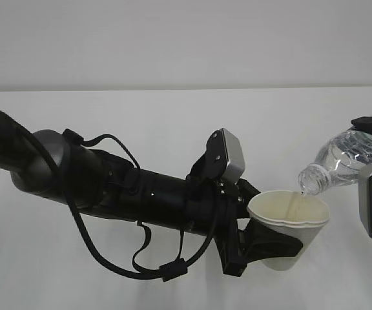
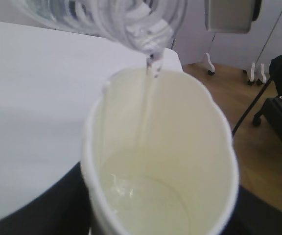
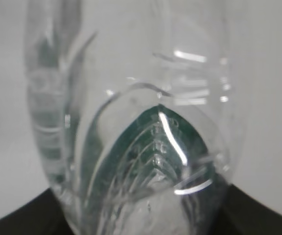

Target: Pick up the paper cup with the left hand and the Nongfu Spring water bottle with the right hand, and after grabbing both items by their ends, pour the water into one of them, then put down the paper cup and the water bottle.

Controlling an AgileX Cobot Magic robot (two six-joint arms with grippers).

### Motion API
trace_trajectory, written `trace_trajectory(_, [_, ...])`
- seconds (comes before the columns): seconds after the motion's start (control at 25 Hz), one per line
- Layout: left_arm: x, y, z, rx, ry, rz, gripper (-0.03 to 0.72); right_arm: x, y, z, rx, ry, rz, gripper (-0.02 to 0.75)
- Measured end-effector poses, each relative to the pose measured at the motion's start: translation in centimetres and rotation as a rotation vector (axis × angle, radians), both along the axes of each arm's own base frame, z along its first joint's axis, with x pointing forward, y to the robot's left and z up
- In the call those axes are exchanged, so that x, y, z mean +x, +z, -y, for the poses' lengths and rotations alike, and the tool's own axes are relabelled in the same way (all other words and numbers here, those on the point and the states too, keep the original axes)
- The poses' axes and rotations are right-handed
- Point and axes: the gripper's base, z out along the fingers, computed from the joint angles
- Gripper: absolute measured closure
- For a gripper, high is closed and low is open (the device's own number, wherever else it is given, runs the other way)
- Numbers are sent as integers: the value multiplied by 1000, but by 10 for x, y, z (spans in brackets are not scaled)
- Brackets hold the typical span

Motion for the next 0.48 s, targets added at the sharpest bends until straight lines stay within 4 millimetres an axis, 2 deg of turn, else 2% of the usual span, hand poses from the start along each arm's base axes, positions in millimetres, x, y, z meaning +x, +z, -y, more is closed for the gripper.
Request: trace_trajectory(0.48, [0,0,0,3,-6,3,262,0,1,0,-3,5,8,335])
